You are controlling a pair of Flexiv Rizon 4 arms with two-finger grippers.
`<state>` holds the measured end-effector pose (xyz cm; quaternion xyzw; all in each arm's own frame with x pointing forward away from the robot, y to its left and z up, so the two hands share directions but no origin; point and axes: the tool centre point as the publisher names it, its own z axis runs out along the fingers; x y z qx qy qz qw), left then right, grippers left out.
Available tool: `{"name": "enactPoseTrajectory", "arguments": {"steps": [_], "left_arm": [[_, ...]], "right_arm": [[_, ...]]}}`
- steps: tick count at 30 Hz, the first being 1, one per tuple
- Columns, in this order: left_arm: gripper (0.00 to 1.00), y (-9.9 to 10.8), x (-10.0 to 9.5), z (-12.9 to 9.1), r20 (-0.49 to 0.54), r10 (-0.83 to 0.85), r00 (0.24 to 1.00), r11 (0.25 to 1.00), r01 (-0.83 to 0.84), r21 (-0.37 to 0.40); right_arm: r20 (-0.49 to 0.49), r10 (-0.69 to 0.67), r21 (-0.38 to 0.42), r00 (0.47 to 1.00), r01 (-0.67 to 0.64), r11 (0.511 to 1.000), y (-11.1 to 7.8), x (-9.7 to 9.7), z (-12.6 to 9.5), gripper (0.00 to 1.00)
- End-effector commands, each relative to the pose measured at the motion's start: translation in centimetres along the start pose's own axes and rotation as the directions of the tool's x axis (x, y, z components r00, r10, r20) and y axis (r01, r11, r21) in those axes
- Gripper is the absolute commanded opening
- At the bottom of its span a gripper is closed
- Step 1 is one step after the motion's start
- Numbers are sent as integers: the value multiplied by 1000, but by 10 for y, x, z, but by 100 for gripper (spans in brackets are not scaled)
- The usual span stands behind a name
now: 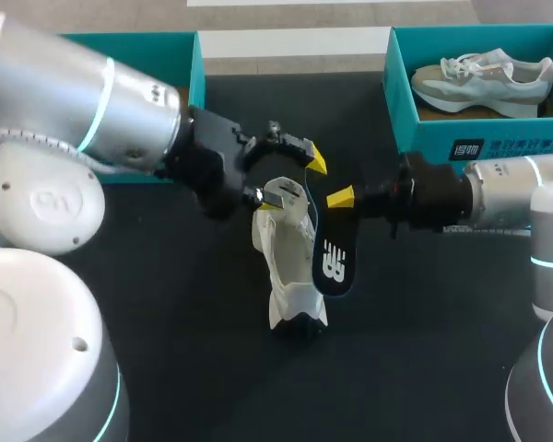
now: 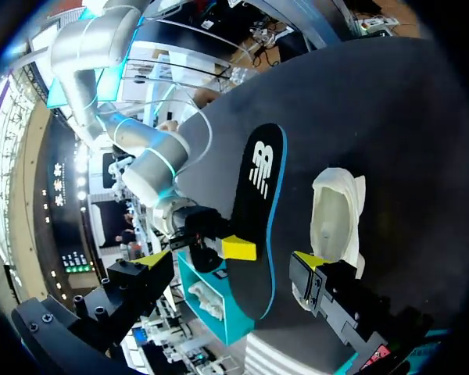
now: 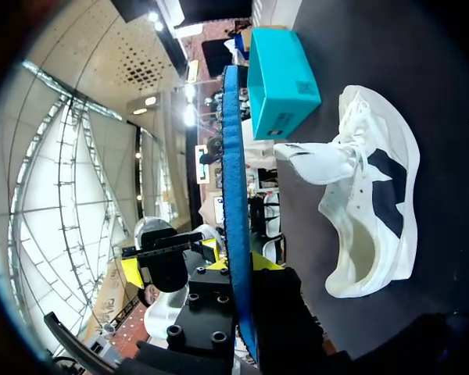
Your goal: Take the shoe out of the shoebox, open the shoe tongue, remove and reinsert the insole, then place the shoe into the shoebox
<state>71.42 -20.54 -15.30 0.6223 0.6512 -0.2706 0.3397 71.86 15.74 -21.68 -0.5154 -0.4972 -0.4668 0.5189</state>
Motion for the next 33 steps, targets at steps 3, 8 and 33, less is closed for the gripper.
{"name": "enactPoseTrajectory", "arguments": {"steps": [3, 8, 33], "left_arm": [[100, 3, -6, 2, -261, -1, 965, 1000, 1, 3], [100, 5, -10, 5, -388, -32, 921, 999, 26, -22], [100, 34, -23, 27, -681, 38, 731, 997, 15, 72]], "right_arm": [[41, 8, 29, 999, -9, 1000, 5, -2, 3, 0], [60, 0, 38, 998, -2, 999, 5, -5, 4, 0], [78, -16, 51, 997, 13, 999, 0, -3, 0, 0]]}}
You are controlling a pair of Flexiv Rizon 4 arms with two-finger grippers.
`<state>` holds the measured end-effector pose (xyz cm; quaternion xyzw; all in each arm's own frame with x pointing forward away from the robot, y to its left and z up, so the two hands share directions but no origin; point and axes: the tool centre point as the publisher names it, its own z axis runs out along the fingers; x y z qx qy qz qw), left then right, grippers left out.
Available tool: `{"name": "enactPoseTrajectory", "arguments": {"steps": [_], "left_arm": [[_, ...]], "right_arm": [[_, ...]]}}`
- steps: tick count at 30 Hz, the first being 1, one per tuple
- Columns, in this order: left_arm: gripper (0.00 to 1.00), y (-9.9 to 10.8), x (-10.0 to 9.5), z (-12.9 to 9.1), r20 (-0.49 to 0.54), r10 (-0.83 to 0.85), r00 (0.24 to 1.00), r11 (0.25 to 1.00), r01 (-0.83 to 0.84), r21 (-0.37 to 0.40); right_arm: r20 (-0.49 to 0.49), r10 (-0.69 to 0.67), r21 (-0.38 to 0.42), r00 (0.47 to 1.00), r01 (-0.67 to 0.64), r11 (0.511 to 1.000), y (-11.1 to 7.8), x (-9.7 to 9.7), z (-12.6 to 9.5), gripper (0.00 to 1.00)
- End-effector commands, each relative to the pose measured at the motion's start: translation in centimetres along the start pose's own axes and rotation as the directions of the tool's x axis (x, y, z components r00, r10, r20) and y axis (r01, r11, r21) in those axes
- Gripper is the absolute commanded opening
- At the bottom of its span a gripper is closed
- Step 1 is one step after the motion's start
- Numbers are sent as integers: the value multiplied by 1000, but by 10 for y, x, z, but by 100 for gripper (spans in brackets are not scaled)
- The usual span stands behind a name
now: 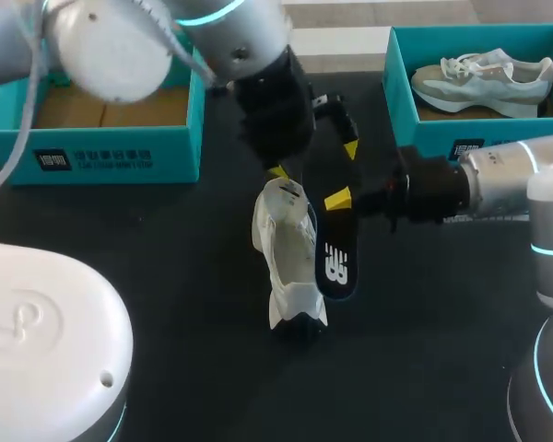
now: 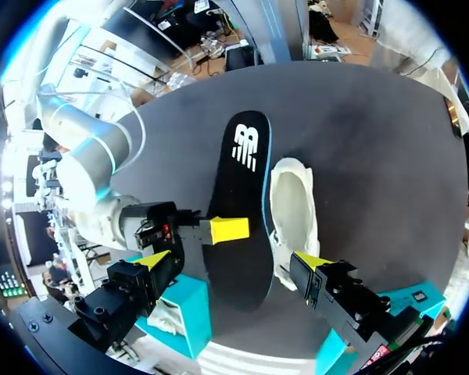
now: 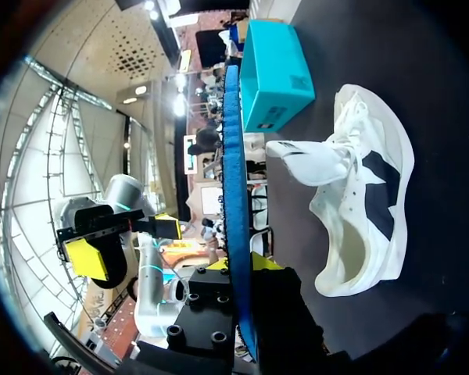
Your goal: Take the shoe out of the shoebox, open the shoe tongue, remove and reinsert the insole, then place the shoe into the shoebox
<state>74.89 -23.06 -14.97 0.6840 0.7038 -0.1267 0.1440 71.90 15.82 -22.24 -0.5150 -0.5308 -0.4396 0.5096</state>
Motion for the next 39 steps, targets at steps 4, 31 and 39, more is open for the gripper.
{"name": "enactPoseTrajectory", "arguments": {"steps": [4, 31, 39], "left_arm": [[100, 1, -8, 3, -249, -6, 968, 1000, 8, 7], [100, -6, -5, 7, -101, -13, 995, 1000, 15, 19], [100, -19, 6, 3, 186, 35, 982, 997, -21, -74]], "right_arm": [[6, 0, 8, 1000, 0, 1000, -1, 3, -2, 0], [-3, 2, 1, 1000, -2, 1000, -4, 0, -6, 0], [2, 6, -4, 1000, -6, 1000, -5, 1, -9, 0]]}}
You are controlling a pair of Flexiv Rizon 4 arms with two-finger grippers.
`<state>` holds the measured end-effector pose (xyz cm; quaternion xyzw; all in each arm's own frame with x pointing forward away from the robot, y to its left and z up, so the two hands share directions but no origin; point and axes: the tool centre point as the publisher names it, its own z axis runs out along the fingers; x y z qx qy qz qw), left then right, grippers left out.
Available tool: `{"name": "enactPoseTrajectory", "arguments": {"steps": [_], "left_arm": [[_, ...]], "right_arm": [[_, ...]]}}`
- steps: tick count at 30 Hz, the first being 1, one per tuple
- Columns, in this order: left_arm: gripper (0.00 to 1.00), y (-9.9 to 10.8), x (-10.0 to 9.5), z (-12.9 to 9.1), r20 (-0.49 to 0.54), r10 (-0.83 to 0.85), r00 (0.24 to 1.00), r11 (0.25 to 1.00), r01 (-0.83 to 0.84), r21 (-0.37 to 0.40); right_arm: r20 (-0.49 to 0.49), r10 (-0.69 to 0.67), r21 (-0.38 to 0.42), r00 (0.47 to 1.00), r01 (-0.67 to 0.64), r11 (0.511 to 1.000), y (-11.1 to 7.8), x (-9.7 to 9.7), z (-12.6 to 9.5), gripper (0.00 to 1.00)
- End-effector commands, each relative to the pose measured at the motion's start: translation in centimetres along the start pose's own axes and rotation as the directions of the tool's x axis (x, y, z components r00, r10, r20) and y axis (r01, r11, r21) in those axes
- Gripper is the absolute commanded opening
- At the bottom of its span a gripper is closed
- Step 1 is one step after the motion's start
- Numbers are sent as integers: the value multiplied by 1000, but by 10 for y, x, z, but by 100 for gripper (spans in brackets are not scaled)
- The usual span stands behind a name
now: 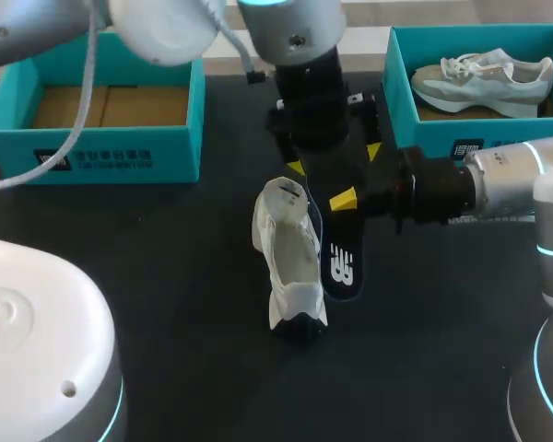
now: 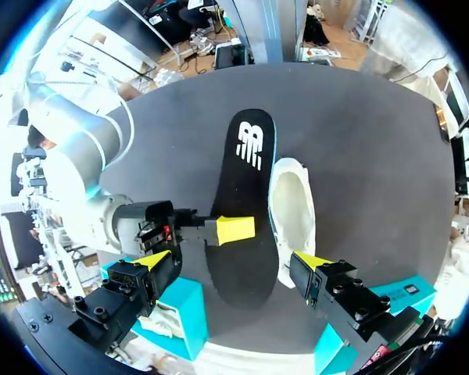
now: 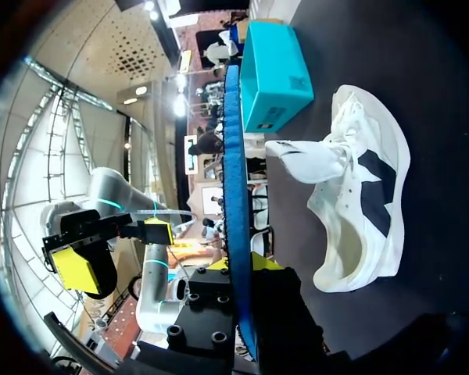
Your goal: Take the shoe out of the shoebox, open the shoe tongue, remove and reinsert the insole, then place the shoe into the shoebox
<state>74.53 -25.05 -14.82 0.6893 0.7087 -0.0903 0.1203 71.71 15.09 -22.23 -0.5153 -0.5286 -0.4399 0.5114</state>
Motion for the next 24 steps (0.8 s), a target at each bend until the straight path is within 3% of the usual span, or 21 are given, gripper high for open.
{"name": "enactPoseTrajectory", "arguments": {"steps": [1, 8, 11, 19, 24], "left_arm": [[100, -17, 28, 0, 326, 34, 945, 998, -15, -61], [100, -25, 42, 8, 561, 75, 825, 993, -12, -115], [100, -26, 50, 9, 668, 80, 740, 991, 15, -135], [100, -20, 71, 12, 773, 58, 632, 982, 102, -157], [100, -17, 73, 14, 741, 55, 670, 987, 73, -140]], "right_arm": [[6, 3, -4, 1000, -3, 1000, -3, 2, -2, 0], [5, 10, -5, 1000, -10, 1000, -5, 1, -4, 0], [6, 11, -7, 1000, -11, 1000, -6, 1, -4, 0], [11, 11, -6, 1000, -10, 1000, -5, 3, -5, 0], [13, 13, -3, 1000, -13, 1000, -5, 4, -5, 0]]}}
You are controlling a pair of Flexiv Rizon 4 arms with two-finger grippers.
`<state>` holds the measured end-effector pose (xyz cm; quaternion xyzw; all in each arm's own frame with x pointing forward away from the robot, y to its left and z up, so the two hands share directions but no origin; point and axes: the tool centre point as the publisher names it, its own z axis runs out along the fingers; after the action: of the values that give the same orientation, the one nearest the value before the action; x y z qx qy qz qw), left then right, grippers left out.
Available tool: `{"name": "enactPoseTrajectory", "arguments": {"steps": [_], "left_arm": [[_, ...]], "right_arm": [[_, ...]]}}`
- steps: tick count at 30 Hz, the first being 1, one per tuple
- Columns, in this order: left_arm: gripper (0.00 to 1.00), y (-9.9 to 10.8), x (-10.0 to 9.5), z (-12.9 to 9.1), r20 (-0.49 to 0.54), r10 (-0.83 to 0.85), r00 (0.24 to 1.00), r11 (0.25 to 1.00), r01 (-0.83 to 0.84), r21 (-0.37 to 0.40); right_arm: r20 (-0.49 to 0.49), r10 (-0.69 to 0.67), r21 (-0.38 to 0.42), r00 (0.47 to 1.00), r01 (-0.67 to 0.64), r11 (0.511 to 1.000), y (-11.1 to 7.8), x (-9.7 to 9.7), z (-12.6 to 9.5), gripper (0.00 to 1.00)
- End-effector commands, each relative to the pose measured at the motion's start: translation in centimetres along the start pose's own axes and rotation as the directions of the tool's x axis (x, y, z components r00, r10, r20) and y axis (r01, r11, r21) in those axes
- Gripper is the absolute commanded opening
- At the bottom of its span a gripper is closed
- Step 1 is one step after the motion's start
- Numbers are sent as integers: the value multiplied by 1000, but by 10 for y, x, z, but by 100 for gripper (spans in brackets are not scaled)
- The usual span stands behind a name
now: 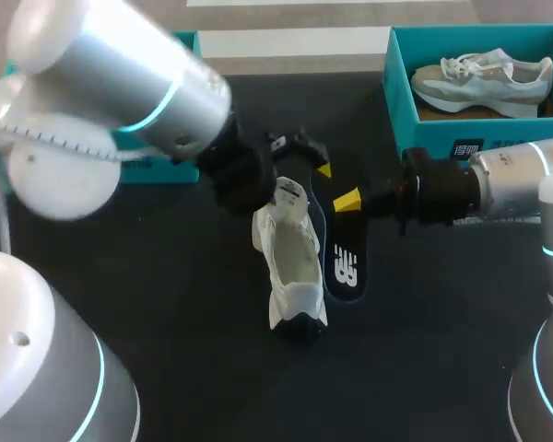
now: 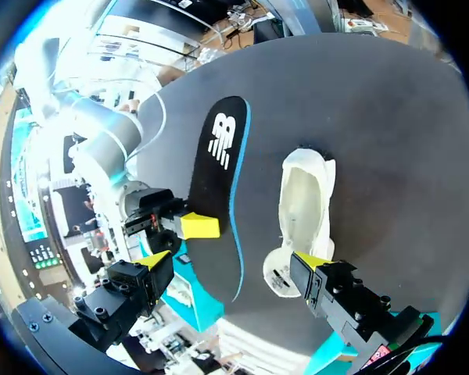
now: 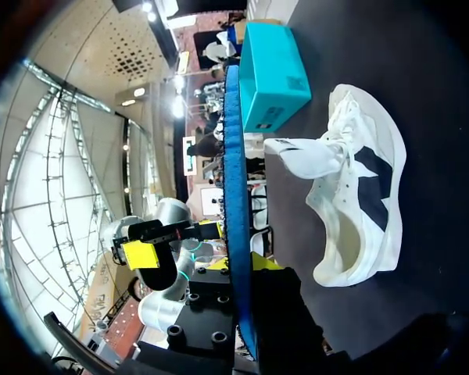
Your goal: Take the shoe out of the shoebox, open the shoe tongue, remove and reinsert the insole, then place the shoe into the shoebox
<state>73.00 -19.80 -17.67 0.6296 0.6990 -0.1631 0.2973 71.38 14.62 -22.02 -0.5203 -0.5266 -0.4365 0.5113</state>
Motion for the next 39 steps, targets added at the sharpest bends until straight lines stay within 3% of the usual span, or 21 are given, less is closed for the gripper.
{"name": "enactPoseTrajectory", "arguments": {"steps": [1, 19, 25, 36, 39], "left_arm": [[100, -2, 14, -2, 455, 7, 890, 1000, -10, 4], [100, -2, 14, -2, 455, 7, 890, 1000, -10, 4], [100, 6, 20, 10, 502, -49, 863, 999, 51, 11], [100, 17, 5, 24, 539, -74, 839, 997, 65, 36], [95, 17, 2, 33, 561, -89, 823, 996, 72, 52]], "right_arm": [[7, 3, 1, 1000, -3, 1000, -1, 2, -1, 0], [-33, 2, 4, 999, -1, 1000, 2, 3, 2, 0], [-67, -5, -3, 998, 5, 1000, 1, 5, 4, 0], [-97, -21, -21, 995, 19, 1000, 0, 12, 13, 0], [-99, -32, -19, 995, 30, 999, 1, 16, 16, 0]]}}
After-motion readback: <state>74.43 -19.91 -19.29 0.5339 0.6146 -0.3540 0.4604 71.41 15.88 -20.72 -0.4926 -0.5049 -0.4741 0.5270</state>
